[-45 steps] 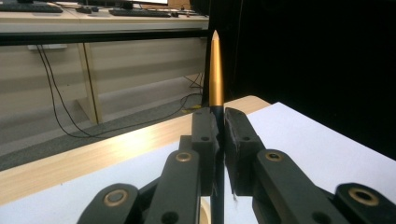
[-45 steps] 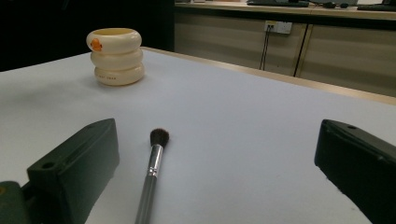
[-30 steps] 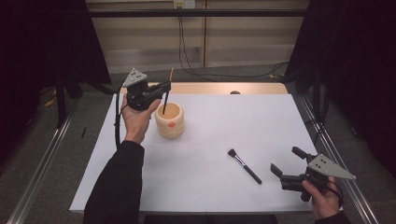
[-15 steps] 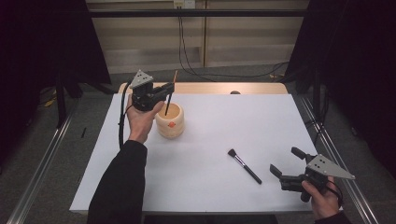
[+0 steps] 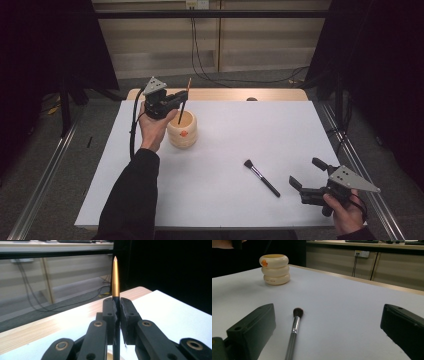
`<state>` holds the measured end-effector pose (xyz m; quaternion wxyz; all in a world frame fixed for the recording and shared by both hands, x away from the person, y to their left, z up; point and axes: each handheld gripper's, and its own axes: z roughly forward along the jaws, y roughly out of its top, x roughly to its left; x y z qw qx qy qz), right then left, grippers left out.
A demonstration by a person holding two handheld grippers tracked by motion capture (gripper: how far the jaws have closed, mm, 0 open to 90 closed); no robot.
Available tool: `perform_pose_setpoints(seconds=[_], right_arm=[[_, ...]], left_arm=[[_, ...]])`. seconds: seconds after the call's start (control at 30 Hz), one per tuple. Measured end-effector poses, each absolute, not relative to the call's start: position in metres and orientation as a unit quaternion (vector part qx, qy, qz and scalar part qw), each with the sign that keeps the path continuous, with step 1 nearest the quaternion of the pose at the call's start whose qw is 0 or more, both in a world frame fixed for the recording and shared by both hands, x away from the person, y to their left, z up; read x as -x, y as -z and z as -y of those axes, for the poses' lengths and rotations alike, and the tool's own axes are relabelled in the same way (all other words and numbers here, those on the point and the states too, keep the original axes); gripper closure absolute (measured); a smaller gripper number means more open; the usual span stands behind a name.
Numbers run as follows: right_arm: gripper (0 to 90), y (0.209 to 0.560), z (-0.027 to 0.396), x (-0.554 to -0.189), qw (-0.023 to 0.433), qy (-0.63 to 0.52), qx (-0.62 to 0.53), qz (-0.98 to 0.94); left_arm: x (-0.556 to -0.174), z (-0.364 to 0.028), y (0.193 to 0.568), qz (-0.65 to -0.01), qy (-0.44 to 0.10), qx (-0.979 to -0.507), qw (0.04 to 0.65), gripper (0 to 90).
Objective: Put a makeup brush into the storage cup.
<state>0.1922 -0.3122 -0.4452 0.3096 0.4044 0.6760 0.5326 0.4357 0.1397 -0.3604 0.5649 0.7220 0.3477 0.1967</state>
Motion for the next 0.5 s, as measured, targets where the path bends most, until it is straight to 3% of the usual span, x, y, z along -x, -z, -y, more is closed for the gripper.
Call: perform_pose_setpoints(seconds=[0.5], right_arm=[[0.0,0.446,0.312,-0.193,0.308,-0.532,-0.405,-0.677]], left_arm=[[-0.440,-0.139,0.374,-0.347,-0.201,-0.720,0.566,83.5]])
